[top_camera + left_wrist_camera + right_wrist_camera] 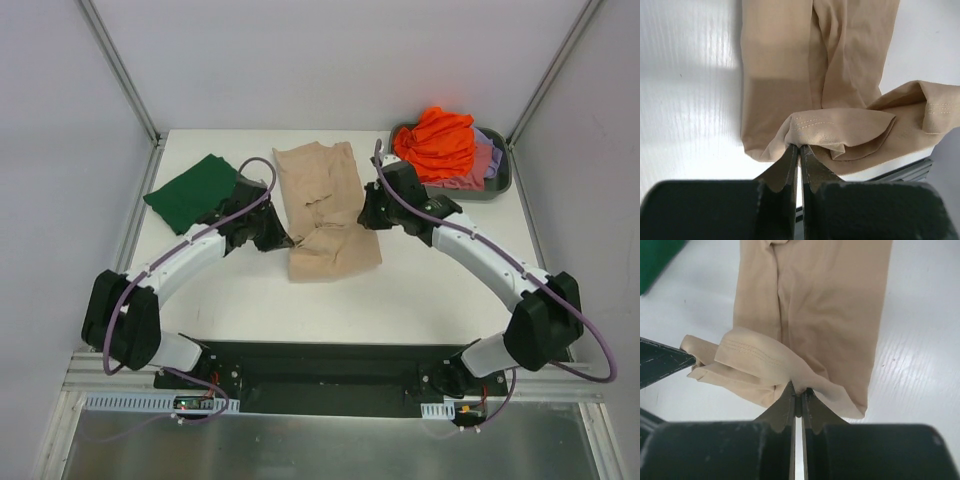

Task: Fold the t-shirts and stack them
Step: Fold the folded rectangular tshirt in 1/3 of the way

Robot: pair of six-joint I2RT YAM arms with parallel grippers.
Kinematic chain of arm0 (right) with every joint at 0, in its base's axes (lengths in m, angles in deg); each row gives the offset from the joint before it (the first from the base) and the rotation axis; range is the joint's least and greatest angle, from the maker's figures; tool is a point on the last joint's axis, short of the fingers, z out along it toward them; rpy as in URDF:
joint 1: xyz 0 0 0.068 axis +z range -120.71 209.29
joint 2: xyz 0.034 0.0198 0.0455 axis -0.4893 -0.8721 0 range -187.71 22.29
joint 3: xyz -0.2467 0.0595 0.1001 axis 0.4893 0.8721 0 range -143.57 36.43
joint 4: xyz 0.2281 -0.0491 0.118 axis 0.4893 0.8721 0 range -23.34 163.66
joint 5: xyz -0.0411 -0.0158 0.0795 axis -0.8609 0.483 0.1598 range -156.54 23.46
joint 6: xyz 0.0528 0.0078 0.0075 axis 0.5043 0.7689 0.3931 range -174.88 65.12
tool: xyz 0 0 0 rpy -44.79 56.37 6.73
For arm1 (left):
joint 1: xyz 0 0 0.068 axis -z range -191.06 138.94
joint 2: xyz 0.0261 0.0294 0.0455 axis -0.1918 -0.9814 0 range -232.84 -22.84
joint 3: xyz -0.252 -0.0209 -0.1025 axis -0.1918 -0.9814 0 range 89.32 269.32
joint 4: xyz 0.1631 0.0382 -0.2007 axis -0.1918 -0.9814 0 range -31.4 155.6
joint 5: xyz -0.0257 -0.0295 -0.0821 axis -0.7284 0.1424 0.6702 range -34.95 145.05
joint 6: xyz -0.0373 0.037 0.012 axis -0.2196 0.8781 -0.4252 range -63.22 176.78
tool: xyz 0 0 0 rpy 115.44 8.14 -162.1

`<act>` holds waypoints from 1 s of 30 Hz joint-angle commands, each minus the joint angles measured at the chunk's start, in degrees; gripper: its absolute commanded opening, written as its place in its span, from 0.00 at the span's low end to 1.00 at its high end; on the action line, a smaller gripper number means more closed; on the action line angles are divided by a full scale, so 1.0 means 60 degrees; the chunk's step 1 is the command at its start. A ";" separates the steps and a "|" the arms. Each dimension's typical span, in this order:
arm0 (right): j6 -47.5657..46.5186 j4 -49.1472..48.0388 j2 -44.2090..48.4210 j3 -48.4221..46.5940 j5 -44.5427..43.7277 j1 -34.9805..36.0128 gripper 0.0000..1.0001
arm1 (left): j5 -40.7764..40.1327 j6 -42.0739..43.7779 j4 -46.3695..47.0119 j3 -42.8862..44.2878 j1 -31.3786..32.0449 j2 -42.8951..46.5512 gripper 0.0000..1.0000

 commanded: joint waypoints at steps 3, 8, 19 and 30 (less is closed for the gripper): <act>-0.0495 -0.0630 -0.1028 -0.1244 -0.0638 -0.0344 0.01 | 0.0411 0.0789 -0.0049 0.1457 -0.0670 -0.1314 0.00; -0.0701 -0.0879 -0.2039 -0.2021 -0.0302 -0.0637 0.01 | -0.0115 0.1096 -0.0268 0.2292 -0.0861 -0.2193 0.00; -0.1082 -0.1890 -0.3812 -0.3090 0.0032 -0.1106 0.01 | -0.0805 0.1492 -0.0606 0.3889 -0.1227 -0.4039 0.00; -0.1155 -0.2520 -0.5175 -0.3764 0.0241 -0.1414 0.01 | -0.0746 0.1668 -0.0855 0.5222 -0.1564 -0.5519 0.00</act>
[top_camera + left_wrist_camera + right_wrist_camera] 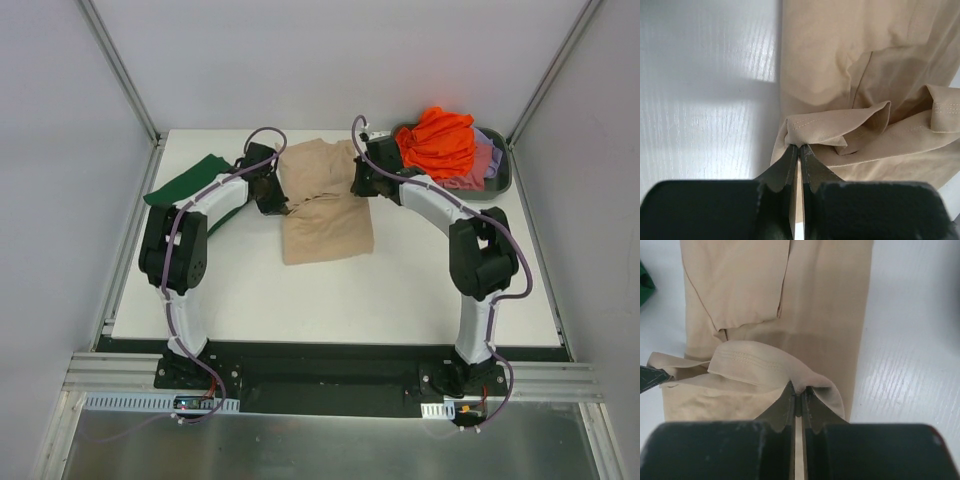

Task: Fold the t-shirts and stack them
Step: Fold the folded rectangular tshirt in 1/3 of the way

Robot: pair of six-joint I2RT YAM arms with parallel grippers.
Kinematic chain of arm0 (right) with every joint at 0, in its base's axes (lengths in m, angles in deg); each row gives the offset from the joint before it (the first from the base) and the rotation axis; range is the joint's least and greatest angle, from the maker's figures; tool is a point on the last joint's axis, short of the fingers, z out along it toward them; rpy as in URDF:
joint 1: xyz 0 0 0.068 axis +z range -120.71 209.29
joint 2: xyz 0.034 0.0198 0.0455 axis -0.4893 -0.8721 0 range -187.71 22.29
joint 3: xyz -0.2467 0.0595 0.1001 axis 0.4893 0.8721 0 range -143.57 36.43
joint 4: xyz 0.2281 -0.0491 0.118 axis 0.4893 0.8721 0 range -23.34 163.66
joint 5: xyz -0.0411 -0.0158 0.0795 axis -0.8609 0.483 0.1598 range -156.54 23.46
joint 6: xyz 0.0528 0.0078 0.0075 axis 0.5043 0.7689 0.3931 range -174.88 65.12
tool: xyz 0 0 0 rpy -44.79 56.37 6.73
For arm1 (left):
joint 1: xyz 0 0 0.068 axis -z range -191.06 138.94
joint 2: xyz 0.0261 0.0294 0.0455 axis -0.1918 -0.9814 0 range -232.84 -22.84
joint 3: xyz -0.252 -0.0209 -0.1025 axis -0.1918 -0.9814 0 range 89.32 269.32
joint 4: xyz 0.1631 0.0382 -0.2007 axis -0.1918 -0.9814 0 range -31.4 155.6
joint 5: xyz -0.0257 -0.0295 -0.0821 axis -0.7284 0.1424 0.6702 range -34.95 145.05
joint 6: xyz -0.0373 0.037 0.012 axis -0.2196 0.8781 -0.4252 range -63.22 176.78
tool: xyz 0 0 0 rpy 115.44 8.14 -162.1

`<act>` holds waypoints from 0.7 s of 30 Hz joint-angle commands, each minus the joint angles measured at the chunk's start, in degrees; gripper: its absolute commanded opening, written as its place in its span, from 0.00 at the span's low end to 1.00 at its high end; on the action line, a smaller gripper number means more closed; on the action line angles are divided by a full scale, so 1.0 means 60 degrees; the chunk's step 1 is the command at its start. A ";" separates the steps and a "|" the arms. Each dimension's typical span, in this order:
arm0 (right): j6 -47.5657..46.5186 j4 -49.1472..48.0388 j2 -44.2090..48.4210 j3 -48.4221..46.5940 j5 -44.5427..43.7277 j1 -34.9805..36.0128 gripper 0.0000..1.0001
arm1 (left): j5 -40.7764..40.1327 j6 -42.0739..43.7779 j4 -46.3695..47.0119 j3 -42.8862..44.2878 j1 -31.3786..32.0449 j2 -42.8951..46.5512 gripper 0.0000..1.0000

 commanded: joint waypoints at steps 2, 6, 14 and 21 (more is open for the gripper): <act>-0.0201 -0.0615 -0.0462 -0.0763 0.0103 -0.0175 0.01 | -0.0258 0.0309 -0.0283 0.0780 -0.0209 -0.0482 0.00; -0.0113 -0.0615 -0.0843 -0.0896 0.0044 -0.0264 0.01 | -0.0083 0.0397 -0.0356 0.1160 -0.0253 -0.0790 0.09; -0.0084 -0.0528 -0.0890 -0.1218 0.0527 -0.0366 0.31 | 0.0649 0.0822 -0.0430 0.1352 -0.0283 -0.0602 0.61; -0.0201 -0.0338 0.0661 0.0038 0.0894 -0.0221 0.96 | 0.0709 0.0676 -0.0430 -0.0066 -0.0268 0.1257 0.99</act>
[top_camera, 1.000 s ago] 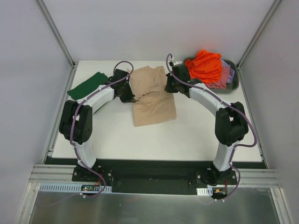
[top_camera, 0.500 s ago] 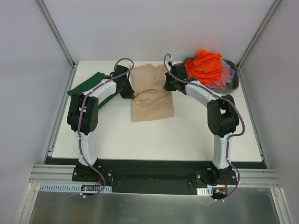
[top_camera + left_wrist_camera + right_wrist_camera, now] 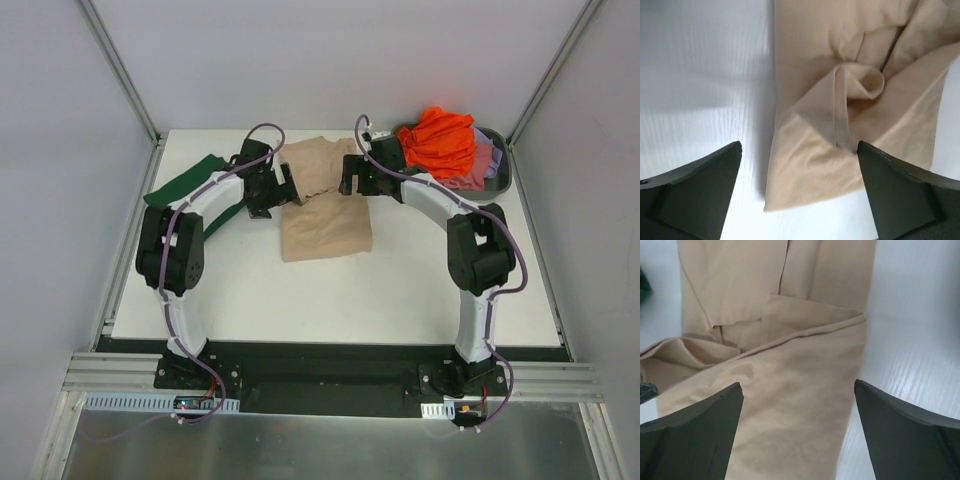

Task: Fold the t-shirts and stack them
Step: Fold the folded rectangular tshirt in 1/3 of the way

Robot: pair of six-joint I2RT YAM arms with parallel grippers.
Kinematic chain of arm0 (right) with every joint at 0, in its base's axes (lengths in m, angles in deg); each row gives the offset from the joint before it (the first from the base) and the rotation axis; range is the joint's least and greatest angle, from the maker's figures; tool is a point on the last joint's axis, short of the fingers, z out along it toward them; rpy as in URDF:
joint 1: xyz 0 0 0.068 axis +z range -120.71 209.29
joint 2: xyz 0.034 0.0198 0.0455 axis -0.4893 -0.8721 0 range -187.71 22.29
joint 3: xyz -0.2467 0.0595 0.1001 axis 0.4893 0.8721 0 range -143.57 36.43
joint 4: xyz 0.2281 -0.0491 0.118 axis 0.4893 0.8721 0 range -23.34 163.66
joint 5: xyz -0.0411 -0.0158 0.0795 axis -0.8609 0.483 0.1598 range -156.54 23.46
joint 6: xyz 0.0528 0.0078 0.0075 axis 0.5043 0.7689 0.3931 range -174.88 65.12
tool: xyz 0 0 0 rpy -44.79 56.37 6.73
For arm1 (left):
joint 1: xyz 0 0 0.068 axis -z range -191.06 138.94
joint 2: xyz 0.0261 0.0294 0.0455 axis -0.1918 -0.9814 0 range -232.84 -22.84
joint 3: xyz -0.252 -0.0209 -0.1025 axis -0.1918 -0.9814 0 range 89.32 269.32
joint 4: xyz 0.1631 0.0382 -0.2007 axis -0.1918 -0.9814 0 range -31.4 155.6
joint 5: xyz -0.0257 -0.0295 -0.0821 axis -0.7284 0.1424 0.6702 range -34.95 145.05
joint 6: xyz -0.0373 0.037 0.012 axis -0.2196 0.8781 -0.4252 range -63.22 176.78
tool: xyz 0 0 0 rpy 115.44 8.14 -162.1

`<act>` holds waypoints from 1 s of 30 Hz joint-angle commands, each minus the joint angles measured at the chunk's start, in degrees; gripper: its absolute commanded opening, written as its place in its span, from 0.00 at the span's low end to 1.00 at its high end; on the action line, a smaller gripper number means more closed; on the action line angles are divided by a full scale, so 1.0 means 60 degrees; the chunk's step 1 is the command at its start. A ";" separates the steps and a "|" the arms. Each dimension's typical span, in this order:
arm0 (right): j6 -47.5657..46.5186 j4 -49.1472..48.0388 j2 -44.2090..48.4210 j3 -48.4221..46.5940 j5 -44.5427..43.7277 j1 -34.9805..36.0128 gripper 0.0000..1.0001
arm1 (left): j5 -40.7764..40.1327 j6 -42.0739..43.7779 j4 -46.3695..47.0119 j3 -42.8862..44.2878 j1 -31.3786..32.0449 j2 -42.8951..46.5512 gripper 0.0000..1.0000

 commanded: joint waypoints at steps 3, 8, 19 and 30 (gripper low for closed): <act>-0.0274 0.0075 0.2247 0.1260 0.0723 0.0436 0.96 | -0.0275 -0.0247 -0.0167 -0.1868 -0.0082 0.2638 0.99; -0.0684 0.0090 0.2748 0.2067 0.0900 0.1373 0.96 | -0.0599 -0.0379 -0.0153 -0.3451 -0.0082 0.4280 0.99; 0.0033 -0.0716 -0.0545 -0.0579 0.2014 0.2122 0.96 | -0.1082 -0.0643 -0.0167 -0.5518 -0.0082 0.6362 0.99; 0.1191 -0.0027 -0.2996 -0.4203 0.0561 0.1741 0.96 | -0.1054 -0.0658 -0.0138 -0.6046 -0.0097 0.6407 0.99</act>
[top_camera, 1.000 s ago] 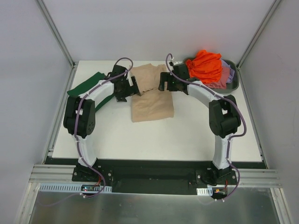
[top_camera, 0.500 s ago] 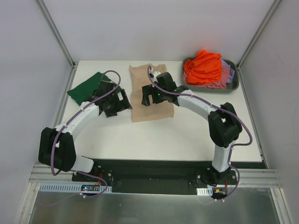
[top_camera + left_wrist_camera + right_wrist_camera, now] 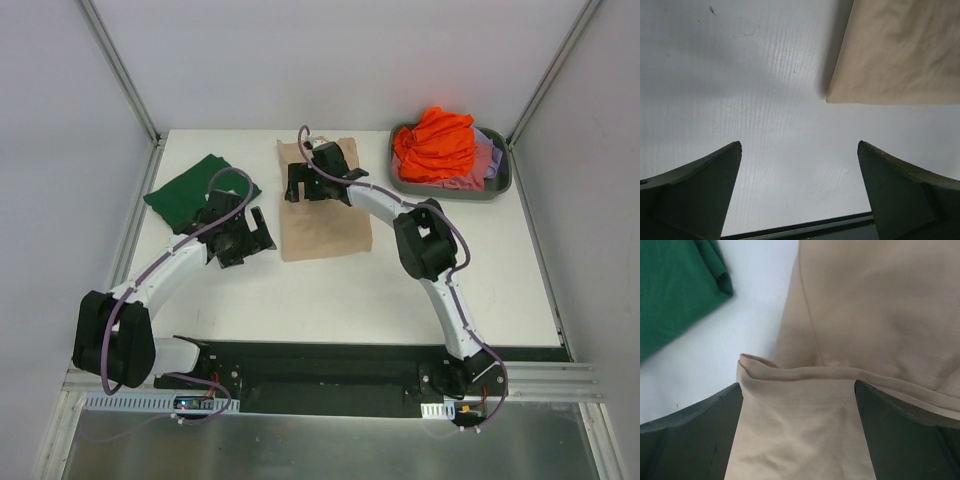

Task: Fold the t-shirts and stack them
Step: Fold the folded rectangular tshirt in 1/3 of the way, then grab one side of the 2/3 rectangular tshirt with both arms

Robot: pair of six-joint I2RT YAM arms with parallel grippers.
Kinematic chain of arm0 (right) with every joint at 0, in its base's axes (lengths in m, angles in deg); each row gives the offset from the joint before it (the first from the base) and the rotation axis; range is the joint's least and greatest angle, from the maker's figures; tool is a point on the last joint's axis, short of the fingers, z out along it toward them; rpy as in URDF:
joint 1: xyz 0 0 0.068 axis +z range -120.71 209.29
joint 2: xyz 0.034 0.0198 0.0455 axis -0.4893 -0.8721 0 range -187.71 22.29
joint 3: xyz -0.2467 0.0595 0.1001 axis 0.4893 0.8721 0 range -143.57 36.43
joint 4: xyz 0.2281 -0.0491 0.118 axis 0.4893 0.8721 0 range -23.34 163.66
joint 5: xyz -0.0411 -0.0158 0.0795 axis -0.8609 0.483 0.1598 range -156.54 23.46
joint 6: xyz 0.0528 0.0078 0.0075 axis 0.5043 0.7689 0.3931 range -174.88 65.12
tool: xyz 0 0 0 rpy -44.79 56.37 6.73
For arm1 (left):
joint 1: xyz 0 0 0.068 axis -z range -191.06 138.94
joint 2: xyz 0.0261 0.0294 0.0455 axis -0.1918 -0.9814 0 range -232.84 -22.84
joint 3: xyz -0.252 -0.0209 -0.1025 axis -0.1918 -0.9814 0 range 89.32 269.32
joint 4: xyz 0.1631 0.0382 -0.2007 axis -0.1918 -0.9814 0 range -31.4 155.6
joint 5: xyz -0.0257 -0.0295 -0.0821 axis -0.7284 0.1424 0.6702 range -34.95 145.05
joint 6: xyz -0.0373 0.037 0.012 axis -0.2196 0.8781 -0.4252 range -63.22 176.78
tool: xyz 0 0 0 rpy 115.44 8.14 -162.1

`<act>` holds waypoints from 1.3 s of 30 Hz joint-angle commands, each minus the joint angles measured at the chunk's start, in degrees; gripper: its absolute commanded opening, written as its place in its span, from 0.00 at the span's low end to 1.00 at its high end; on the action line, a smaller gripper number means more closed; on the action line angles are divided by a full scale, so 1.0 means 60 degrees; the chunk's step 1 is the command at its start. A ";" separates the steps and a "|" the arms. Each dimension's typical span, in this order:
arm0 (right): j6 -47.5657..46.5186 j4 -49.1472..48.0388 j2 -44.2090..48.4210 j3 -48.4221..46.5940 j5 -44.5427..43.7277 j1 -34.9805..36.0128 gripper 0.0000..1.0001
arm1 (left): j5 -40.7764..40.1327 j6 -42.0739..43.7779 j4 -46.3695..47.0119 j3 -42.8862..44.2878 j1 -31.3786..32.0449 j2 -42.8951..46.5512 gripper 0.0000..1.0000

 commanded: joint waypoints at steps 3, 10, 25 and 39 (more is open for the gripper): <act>0.0286 -0.0024 0.0951 -0.0154 0.0404 -0.0222 0.96 | 0.0083 -0.0071 0.0058 0.0092 -0.0097 -0.0216 0.99; -0.0608 0.0269 0.4128 0.2844 -0.0428 -0.0354 0.96 | 0.1180 -0.0261 0.0687 0.0341 -0.0082 -0.1124 0.99; 0.1163 -0.0653 0.5642 0.7096 0.2149 -0.0910 0.96 | 0.2325 -0.0613 0.1421 0.0796 -0.0053 -0.2927 0.98; 0.1384 -0.1342 0.5230 0.8783 0.1680 -0.1072 0.96 | 0.2530 -0.0759 0.1523 0.0957 -0.0038 -0.3249 0.87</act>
